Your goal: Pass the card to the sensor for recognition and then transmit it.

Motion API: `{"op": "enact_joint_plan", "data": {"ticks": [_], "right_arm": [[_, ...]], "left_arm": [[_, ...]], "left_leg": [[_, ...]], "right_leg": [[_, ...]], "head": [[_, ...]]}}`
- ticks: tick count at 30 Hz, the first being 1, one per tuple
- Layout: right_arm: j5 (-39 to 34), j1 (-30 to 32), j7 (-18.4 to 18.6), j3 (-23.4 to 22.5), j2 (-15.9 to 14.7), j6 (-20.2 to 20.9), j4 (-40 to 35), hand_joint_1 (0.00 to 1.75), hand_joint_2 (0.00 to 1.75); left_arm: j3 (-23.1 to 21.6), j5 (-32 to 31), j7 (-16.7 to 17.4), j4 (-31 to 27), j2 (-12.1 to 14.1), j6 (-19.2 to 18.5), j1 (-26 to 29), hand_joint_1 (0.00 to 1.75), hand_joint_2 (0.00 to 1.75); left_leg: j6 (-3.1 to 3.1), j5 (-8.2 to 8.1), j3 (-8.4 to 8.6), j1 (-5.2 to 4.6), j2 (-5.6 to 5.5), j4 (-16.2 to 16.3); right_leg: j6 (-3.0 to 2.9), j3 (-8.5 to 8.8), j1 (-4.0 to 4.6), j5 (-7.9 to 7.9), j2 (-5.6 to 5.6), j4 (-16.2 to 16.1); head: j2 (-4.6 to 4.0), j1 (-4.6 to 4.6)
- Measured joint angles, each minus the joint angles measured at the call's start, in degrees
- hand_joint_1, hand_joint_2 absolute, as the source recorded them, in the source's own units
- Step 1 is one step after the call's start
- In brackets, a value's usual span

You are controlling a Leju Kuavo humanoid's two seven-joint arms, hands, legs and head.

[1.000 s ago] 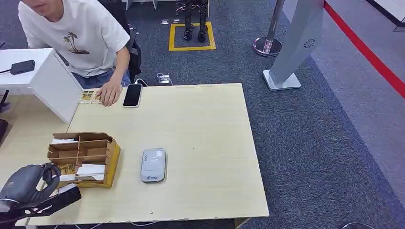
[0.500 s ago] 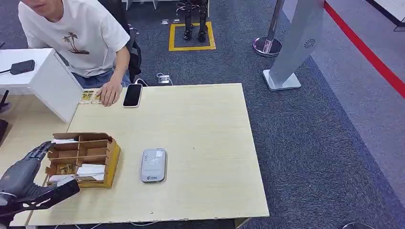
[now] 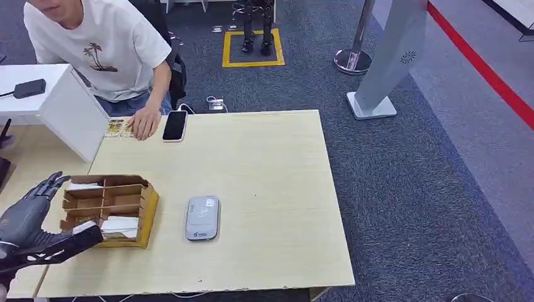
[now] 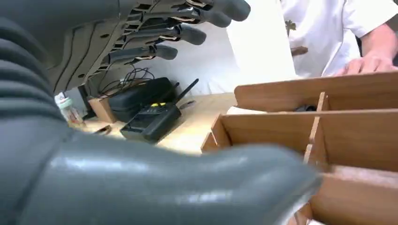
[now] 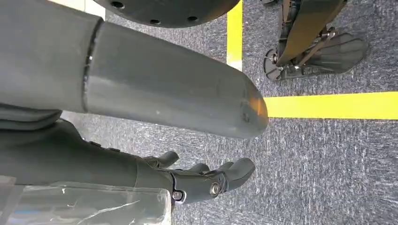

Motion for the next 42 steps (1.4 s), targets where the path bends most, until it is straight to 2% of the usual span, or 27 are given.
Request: {"op": "enact_joint_plan", "data": {"ticks": [8, 18, 20, 24, 30, 36, 39, 42], "right_arm": [[0.2, 0.0, -0.1, 0.0, 0.0, 0.0, 0.0, 0.0, 0.0], [0.0, -0.1, -0.1, 0.0, 0.0, 0.0, 0.0, 0.0, 0.0], [0.0, 0.0, 0.0, 0.0, 0.0, 0.0, 0.0, 0.0, 0.0], [3.7, -0.1, 1.0, 0.0, 0.0, 0.0, 0.0, 0.0, 0.0], [9.3, -1.0, 2.6, 0.0, 0.0, 0.1, 0.0, 0.0, 0.0], [10.7, -2.6, 2.9, 0.0, -0.5, -0.5, 0.0, 0.0, 0.0], [9.0, -2.5, 1.6, -0.2, -0.9, -1.2, 0.0, 0.0, 0.0], [6.9, -2.1, -0.2, -0.8, -1.1, -1.9, 0.0, 0.0, 0.0]], "left_arm": [[-1.0, 2.6, 0.2, 0.2, 1.3, -2.7, -2.0, 0.0, 1.75], [-1.6, 3.8, 0.3, 0.2, 3.0, -3.0, -2.0, 0.0, 1.75], [-1.6, 4.9, 0.7, 0.1, 3.9, -3.0, -1.3, 0.0, 1.75], [-1.5, 6.0, 1.0, -0.2, 4.8, -2.3, -0.2, 0.0, 1.75], [-1.6, 5.3, 1.0, -0.1, 4.0, -1.4, -0.3, 0.0, 1.75], [-1.7, 4.8, 0.6, 1.2, 2.2, -1.1, -2.5, 0.0, 1.75], [-3.3, 4.1, -1.0, 4.7, 0.0, -1.6, -7.6, 0.0, 1.75], [-6.9, 3.6, -2.1, 10.1, -2.8, -2.2, -13.9, 0.0, 1.75]], "left_leg": [[0.0, 0.0, 0.0, 0.0, 0.02, 0.0], [0.0, 0.0, -0.02, 0.0, 0.02, 0.0], [0.0, 0.0, -0.01, 0.0, 0.04, 0.0], [0.0, 0.0, -0.01, 0.0, 0.01, 0.0], [0.0, 0.0, 0.0, -0.01, 0.02, 0.0], [0.01, 0.01, 0.06, -0.01, 0.04, 0.0], [0.12, 0.11, -0.06, -0.02, -0.21, 0.1], [0.08, 0.14, -0.13, -0.02, -0.28, 0.1]], "right_leg": [[0.0, -0.01, 0.0, 0.0, 0.03, 0.0], [0.0, 0.0, 0.0, 0.0, 0.02, 0.0], [0.0, -0.01, 0.0, 0.0, 0.06, 0.0], [0.0, 0.0, 0.0, 0.0, 0.01, 0.0], [0.01, 0.0, -0.01, 0.01, 0.03, 0.0], [0.0, -0.07, 0.0, 0.05, 0.06, 0.0], [0.0, -0.04, 0.0, 0.06, -0.23, 0.0], [0.01, -0.06, -0.01, 0.09, -0.28, 0.0]], "head": [[0.0, 0.0], [0.0, 0.02], [0.0, -0.02], [0.0, 0.0], [0.0, 0.0], [0.0, 0.04], [0.0, -0.04], [0.0, -0.04]]}}
